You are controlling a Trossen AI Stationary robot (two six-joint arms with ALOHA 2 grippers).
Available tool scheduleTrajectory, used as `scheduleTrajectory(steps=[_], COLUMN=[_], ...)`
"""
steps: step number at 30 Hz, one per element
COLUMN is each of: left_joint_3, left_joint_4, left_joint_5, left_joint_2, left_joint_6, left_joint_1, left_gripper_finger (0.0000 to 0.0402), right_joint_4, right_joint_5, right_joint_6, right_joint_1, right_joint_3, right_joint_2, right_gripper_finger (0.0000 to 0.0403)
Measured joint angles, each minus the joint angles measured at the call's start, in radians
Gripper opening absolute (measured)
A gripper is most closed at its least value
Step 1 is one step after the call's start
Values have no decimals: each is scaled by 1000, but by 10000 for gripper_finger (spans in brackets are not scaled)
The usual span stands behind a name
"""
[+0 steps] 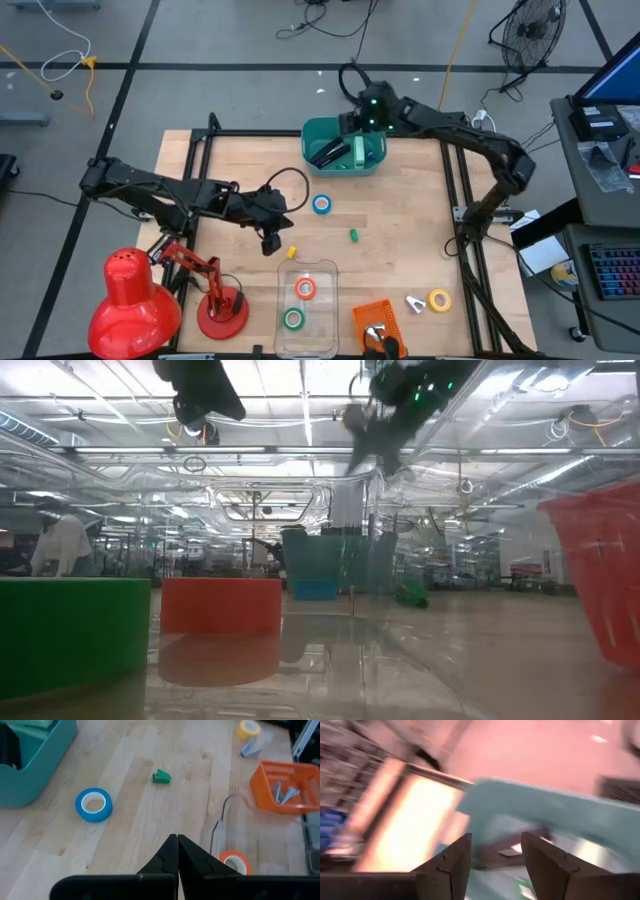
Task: Pick and place Stapler, Stapler remover, tape
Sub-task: Put the green stapler into the green bin
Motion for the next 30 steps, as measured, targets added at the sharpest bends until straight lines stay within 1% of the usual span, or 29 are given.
scheduleTrajectory(steps=[4,8,11,15,19,21,23,25,27,30], left_joint_3=[0,0,0,0,0,0,0,0,0,0], left_joint_4=[45,91,118,151,167,173,183,199,217,228], left_joint_5=[1,17,17,21,54,55,46,34,20,-15], left_joint_2=[0,0,0,0,0,0,0,0,0,0], left_joint_6=[-10,-11,-11,-40,-93,-116,-159,-213,-244,-258], left_joint_1=[7,17,30,50,77,88,97,106,111,110], left_gripper_finger=[1,1,1,1,1,1,1,1,1,1], right_joint_4=[64,47,10,-54,-145,-237,-362,-453,-503,-510], right_joint_5=[-89,-197,-268,-271,-269,-253,-175,-82,-13,42], right_joint_6=[19,4,-12,-37,-69,-97,-118,-114,-79,36], right_joint_1=[43,106,177,294,409,466,528,589,645,714], right_joint_3=[0,0,0,-1,-1,-1,-9,-45,-116,-271], right_joint_2=[-87,-159,-203,-255,-303,-326,-356,-398,-456,-571], right_gripper_finger=[160,160,156,149,141,137,133,131,130,130])
